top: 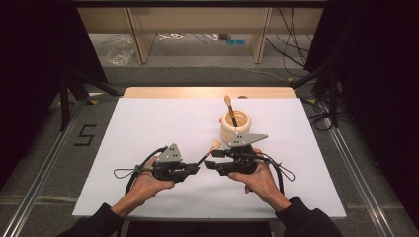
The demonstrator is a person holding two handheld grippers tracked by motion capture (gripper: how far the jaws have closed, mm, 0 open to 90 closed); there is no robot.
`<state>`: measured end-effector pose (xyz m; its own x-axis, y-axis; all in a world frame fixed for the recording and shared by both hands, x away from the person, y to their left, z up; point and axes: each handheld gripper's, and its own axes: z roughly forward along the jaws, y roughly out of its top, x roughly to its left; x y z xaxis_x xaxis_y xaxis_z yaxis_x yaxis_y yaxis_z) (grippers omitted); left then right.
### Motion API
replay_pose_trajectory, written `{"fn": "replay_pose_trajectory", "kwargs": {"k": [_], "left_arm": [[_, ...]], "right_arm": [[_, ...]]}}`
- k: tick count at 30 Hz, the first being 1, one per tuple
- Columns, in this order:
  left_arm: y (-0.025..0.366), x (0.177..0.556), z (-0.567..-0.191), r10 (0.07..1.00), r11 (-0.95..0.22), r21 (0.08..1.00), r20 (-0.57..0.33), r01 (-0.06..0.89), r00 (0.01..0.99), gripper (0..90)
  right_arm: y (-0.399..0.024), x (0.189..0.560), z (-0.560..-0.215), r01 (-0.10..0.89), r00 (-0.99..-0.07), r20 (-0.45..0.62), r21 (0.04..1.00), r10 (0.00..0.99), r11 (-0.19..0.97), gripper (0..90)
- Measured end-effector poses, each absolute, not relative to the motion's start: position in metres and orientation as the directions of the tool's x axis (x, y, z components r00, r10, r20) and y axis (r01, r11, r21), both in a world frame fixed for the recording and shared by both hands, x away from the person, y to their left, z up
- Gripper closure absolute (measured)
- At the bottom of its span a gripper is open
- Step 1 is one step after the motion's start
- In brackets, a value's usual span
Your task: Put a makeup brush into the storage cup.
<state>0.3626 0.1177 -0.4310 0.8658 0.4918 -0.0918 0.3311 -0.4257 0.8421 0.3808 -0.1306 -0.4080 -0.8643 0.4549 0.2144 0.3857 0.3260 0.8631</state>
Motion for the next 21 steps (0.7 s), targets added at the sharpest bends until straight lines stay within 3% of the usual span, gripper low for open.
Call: {"fn": "replay_pose_trajectory", "kwargs": {"k": [21], "left_arm": [[0.1097,0.3578,-0.4287,0.453,-0.435,0.848,-0.084,0.302,0.888,84.0]], "right_arm": [[-0.1225,0.3808,-0.4104,0.382,-0.882,0.244,0.872,0.404,0.307,71.6]]}}
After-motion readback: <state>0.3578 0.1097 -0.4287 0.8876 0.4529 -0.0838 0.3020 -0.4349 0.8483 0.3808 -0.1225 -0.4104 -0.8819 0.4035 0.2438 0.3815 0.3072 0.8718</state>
